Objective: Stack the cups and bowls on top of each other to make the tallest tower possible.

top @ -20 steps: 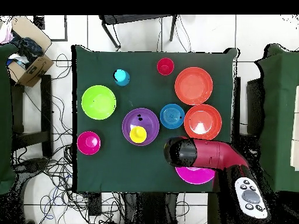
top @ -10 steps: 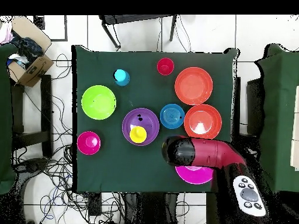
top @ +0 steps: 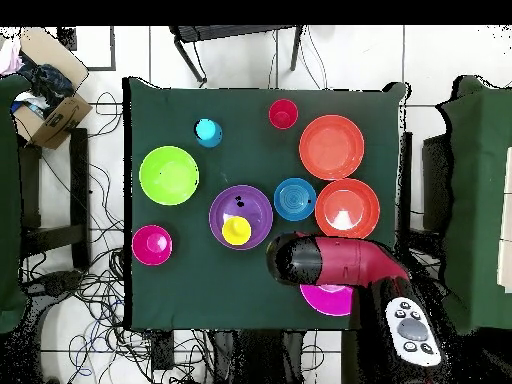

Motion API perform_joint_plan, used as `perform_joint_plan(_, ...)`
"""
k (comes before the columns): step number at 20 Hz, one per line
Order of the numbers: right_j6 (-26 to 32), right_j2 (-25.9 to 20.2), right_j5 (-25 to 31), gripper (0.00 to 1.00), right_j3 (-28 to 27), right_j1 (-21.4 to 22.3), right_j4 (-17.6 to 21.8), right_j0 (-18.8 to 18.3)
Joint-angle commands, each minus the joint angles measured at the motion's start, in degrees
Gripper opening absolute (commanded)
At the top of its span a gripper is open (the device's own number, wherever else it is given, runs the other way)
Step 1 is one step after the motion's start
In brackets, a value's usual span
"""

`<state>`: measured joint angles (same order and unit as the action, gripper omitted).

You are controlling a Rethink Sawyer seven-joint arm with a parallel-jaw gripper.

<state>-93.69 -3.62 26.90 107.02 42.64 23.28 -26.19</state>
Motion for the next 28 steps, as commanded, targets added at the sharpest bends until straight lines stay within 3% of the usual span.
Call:
perform_joint_plan(1, -8.7, -1.33, -3.77, 1.0, 0.52, -3.56, -0.39, 3.35)
perform_joint_plan(18, -9.98, 7.06, -1.61, 1.0, -2.3, -5.87, 0.77, 9.74)
perform_joint_plan(28, -9.13, 8.51, -1.87, 1.0, -3.13, -6.56, -0.04, 10.88)
